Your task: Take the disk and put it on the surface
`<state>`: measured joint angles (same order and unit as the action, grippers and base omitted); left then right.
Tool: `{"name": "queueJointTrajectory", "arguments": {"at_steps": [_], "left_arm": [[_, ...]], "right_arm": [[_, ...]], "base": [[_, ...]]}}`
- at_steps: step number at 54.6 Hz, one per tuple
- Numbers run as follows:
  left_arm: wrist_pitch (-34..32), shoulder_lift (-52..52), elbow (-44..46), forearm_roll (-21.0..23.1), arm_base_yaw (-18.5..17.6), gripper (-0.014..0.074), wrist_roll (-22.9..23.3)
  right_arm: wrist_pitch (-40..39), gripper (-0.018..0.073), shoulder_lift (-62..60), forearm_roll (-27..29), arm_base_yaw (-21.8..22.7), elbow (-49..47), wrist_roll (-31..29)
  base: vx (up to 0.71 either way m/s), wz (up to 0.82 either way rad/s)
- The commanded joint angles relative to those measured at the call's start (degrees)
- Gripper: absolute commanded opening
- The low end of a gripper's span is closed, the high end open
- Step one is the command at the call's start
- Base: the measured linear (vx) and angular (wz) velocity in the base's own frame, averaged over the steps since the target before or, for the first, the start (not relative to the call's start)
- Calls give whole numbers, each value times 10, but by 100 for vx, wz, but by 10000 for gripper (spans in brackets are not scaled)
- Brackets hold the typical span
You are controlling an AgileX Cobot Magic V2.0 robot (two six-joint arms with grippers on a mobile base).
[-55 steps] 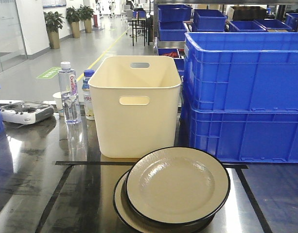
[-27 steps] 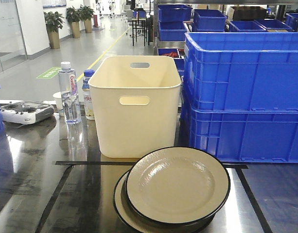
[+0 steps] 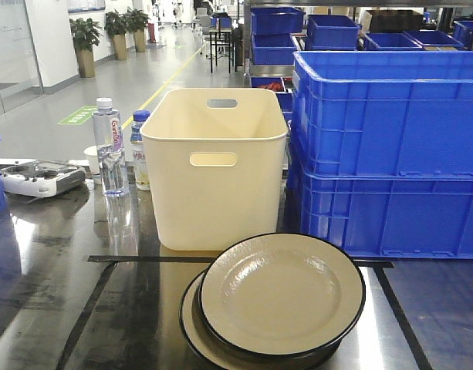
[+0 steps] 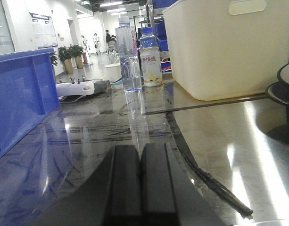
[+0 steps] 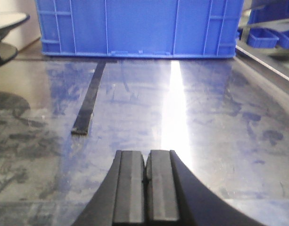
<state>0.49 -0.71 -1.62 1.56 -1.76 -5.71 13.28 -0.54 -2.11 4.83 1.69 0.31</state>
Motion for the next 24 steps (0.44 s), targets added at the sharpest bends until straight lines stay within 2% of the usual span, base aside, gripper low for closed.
{"name": "queueJointTrajectory", "arguments": {"at_steps": [1, 24], "left_arm": [[-45, -3, -13, -1, -3, 1, 4], [-45, -3, -13, -1, -3, 1, 4]], "right_arm": [[-42, -9, -8, -5, 0, -2, -3], [-42, -9, -8, -5, 0, -2, -3]], "base": [[0, 0], [0, 0]]}}
